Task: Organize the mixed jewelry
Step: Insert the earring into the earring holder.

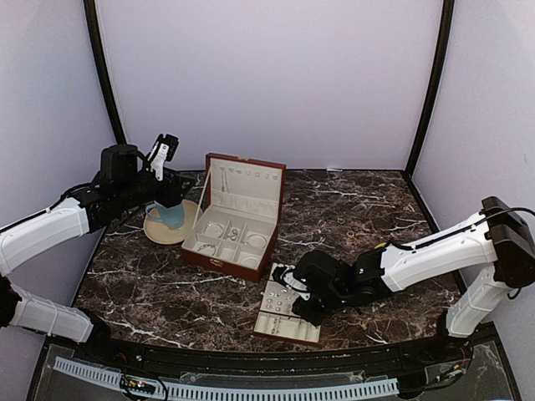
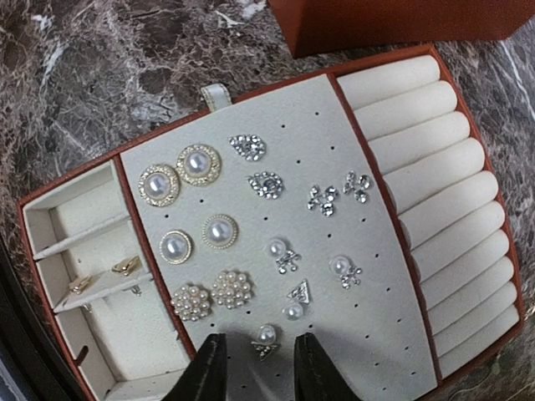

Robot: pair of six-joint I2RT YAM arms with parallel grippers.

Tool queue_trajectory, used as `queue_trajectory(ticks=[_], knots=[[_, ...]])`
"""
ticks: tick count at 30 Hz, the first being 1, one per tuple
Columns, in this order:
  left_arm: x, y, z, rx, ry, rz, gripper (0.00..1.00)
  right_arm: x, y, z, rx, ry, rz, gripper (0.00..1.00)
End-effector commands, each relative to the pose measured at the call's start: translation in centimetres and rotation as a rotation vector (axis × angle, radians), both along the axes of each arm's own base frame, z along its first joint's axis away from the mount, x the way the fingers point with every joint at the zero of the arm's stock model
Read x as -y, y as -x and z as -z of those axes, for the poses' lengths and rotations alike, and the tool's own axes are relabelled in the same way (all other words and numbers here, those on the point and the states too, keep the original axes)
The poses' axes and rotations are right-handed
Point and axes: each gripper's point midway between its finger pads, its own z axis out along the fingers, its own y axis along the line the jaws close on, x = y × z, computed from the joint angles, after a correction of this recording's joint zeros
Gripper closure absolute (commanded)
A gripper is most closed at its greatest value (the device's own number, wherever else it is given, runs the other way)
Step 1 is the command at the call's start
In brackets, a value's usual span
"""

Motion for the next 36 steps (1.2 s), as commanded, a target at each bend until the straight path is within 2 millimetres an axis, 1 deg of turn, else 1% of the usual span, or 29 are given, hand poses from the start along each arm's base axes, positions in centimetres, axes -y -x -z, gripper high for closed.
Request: queue_trajectory(ticks=[1,6,8,12,15,16,19,24,27,31,36], knots=[[-0.3,0.2,-0.2,0.018,-0.007,-0.005,0.44,-0.3,0.7,-1.6,-0.011,-0.039,-0.002,0.66],[-0.3,0.2,-0.2,0.017,-0.006,-0.003,0.44,-0.6,0.4,-3.2,-0.016,-0.095,0.009,0.56],[-0.3,0.2,-0.2,0.018,-0.007,-0.006,0.44,-0.7,0.1,-4.0,-0.021,-0.126,0.022,0.54],[-0.4,0.2,-0.2,0.018,-0.008,-0.007,0.44,-0.9,-0.7,-5.7,-0.068,-0.234,0.058,0.54],[-0.5,0.2,-0.2,0.021,-0.009,-0.011,0.44,-0.7,-1.6,-6.3,-0.089,-0.287,0.104,0.60],[-0.5,0.2,-0.2,0.021,-0.010,-0.013,0.44,-0.5,-1.8,-6.3,-0.091,-0.290,0.116,0.63],[-0.5,0.2,-0.1,0.020,-0.010,-0.013,0.44,-0.6,-1.5,-5.6,-0.133,-0.287,0.118,0.71],[-0.5,0.1,0.0,0.018,-0.012,-0.016,0.44,-0.8,-0.9,-3.9,-0.186,-0.264,0.121,0.80],[-0.6,0.1,0.0,0.018,-0.014,-0.019,0.44,-0.8,-1.0,-3.2,-0.195,-0.248,0.138,0.83],[-0.5,0.0,0.2,0.014,-0.015,-0.017,0.44,-0.9,-1.1,-2.8,-0.200,-0.245,0.142,0.85],[-0.5,0.0,0.2,0.014,-0.015,-0.016,0.44,-0.5,-1.0,-1.1,-0.218,-0.198,0.153,0.91]])
